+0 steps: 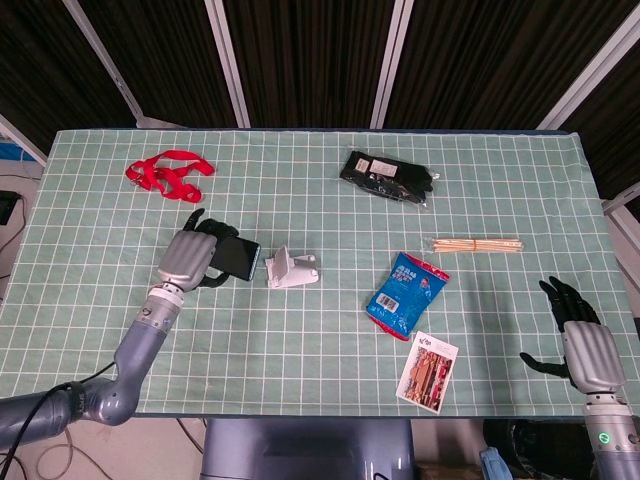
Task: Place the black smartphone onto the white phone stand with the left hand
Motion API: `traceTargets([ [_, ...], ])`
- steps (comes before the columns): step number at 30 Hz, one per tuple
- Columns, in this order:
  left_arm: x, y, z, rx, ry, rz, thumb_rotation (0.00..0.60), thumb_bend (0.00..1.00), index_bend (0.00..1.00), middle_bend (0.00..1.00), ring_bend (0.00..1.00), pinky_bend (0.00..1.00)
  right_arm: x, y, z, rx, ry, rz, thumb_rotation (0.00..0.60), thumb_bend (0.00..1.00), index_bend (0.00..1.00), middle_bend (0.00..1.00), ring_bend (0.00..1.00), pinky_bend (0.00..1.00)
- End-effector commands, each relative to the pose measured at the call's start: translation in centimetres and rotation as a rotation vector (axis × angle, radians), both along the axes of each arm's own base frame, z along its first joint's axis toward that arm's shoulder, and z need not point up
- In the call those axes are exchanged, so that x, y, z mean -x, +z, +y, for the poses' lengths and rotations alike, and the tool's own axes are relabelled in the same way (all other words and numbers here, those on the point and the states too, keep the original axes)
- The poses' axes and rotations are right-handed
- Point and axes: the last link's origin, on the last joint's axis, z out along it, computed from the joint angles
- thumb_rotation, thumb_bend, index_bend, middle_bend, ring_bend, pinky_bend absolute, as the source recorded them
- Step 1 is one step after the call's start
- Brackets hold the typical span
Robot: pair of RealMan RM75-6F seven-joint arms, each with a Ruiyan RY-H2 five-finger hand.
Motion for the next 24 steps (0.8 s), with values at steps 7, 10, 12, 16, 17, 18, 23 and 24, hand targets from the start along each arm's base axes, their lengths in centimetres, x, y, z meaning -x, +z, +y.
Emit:
traceTargets([
  [7, -3.3, -2.0, 0.1, 0.059, 0.252, -0.339, 0.600, 0.38, 0.63, 0.69, 0.17, 0.00, 0.0, 0.0, 0.0, -0.002, -0.002, -0.003, 0.600, 0.10, 0.00, 0.00, 0.00, 0.15],
  [10, -4.2, -2.4, 0.4, 0.079, 0.323, -0.404, 0.600, 0.38, 0.63, 0.69, 0.17, 0.00, 0.0, 0.0, 0.0, -0.001, -0.003, -0.006, 0.600, 0.10, 0.00, 0.00, 0.00, 0.15],
  [12, -4.6, -2.6, 0.5, 0.084, 0.342, -0.422, 0.600, 0.38, 0.63, 0.69, 0.17, 0.00, 0.0, 0.0, 0.0, -0.002, -0.003, -0.007, 0.600, 0.10, 0.00, 0.00, 0.00, 0.15],
  [16, -5.2, -2.9, 0.6, 0.097, 0.375, -0.460, 0.600, 0.38, 0.63, 0.69, 0.17, 0.00, 0.0, 0.0, 0.0, -0.003, -0.003, -0.009, 0.600, 0.10, 0.00, 0.00, 0.00, 0.15],
  [17, -5.3, -3.0, 0.6, 0.104, 0.384, -0.472, 0.600, 0.38, 0.63, 0.69, 0.17, 0.00, 0.0, 0.0, 0.0, -0.004, -0.003, -0.010, 0.600, 0.10, 0.00, 0.00, 0.00, 0.15],
  [18, -5.4, -3.0, 0.6, 0.110, 0.391, -0.481, 0.600, 0.38, 0.63, 0.69, 0.17, 0.00, 0.0, 0.0, 0.0, -0.005, -0.003, -0.011, 0.600, 0.10, 0.00, 0.00, 0.00, 0.15],
  [23, -5.8, -3.3, 0.9, 0.137, 0.429, -0.518, 0.600, 0.38, 0.63, 0.69, 0.17, 0.00, 0.0, 0.0, 0.0, -0.006, -0.006, -0.016, 0.600, 0.10, 0.00, 0.00, 0.00, 0.15],
  [24, -5.9, -3.3, 0.9, 0.141, 0.427, -0.518, 0.600, 0.38, 0.63, 0.69, 0.17, 0.00, 0.0, 0.0, 0.0, -0.006, -0.006, -0.016, 0.600, 0.10, 0.00, 0.00, 0.00, 0.15],
])
